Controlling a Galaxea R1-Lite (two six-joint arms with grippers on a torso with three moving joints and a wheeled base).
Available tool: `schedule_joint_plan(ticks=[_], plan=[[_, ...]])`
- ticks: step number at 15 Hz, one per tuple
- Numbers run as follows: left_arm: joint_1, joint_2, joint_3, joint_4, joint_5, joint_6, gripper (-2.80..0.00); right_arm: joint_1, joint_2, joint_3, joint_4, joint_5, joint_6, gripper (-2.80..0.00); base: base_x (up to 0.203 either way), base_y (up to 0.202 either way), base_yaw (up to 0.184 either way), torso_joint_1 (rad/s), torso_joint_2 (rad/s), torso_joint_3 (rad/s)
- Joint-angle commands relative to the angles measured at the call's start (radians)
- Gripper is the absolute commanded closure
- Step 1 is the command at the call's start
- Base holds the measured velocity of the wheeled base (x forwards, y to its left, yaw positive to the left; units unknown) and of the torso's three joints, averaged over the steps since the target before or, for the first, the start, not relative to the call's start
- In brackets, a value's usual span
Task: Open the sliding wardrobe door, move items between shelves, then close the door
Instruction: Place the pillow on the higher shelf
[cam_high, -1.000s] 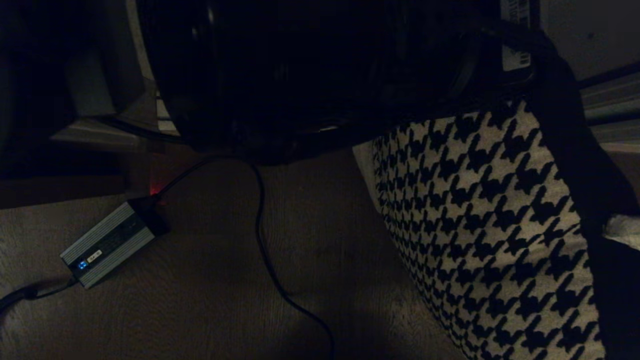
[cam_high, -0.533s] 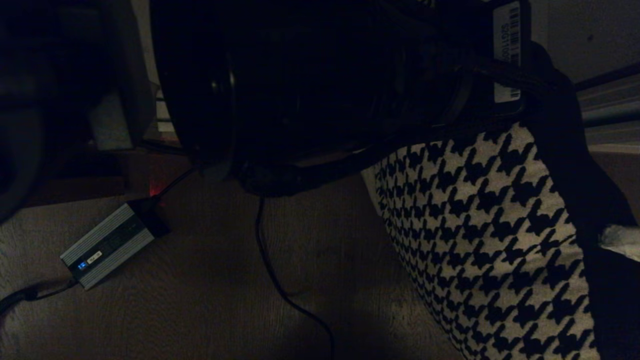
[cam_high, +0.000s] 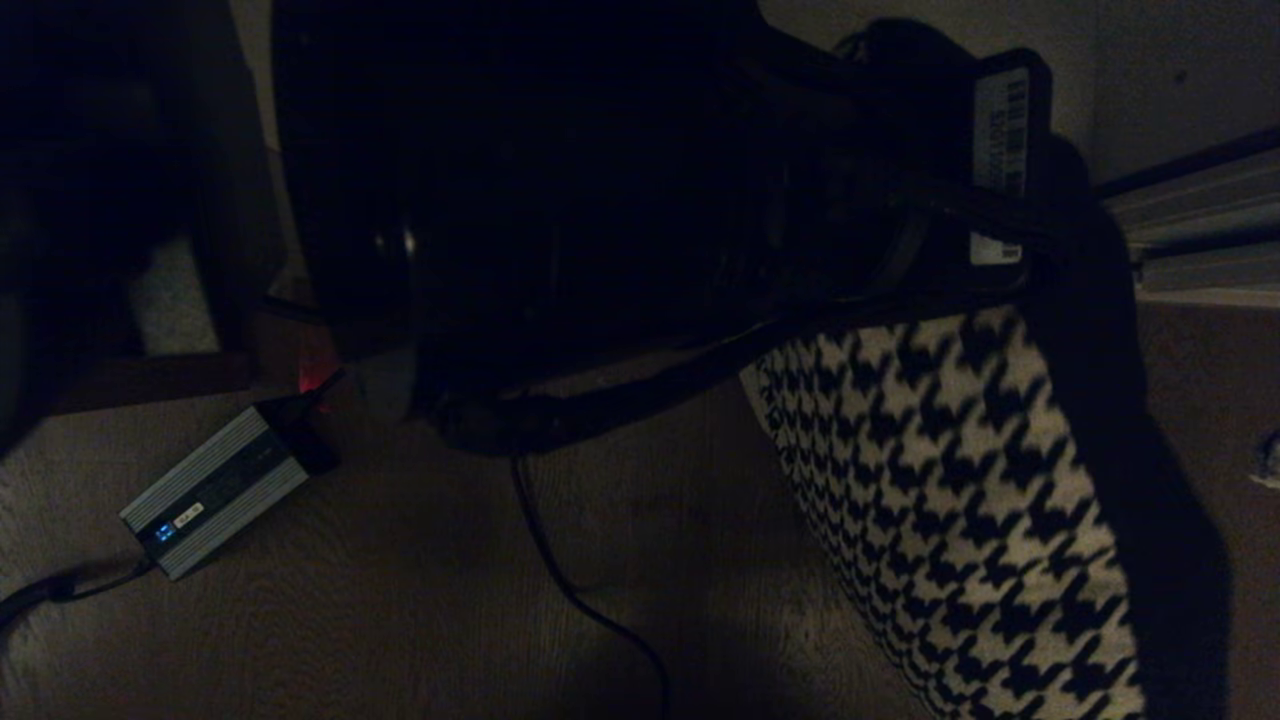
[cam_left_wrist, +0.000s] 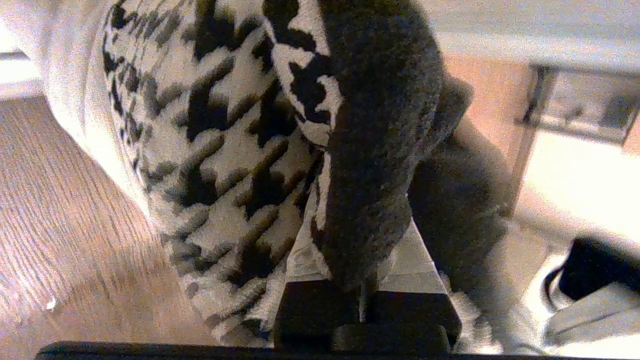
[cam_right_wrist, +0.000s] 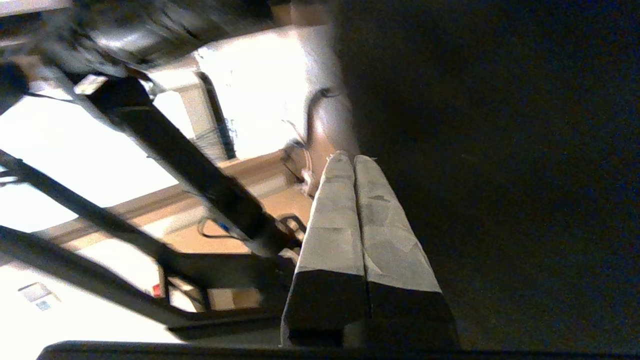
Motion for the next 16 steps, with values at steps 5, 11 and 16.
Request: schedule_joint_plan(ticks=[5,11,16], plan=[[-0.031,-0.034,0.008,-0.008,0.004,0.017,0.00,-0.001,-0.012,0.002,0.012,0.000,0.004,0.00,0.000,0.000,0.000,0.000,0.00,0.000],[-0.030,-0.037,0.001,-0.008,0.005,0.018,0.00,-0.002,-0.017,0.045,0.008,-0.001,0.003,0.00,0.000,0.000,0.000,0.000,0.00,0.000],[-0.033,-0.045,0.003,-0.008,0.004,0.018,0.00,-0.012,0.007,0.064,0.006,-0.002,0.006,0.00,0.000,0.000,0.000,0.003,0.00,0.102]])
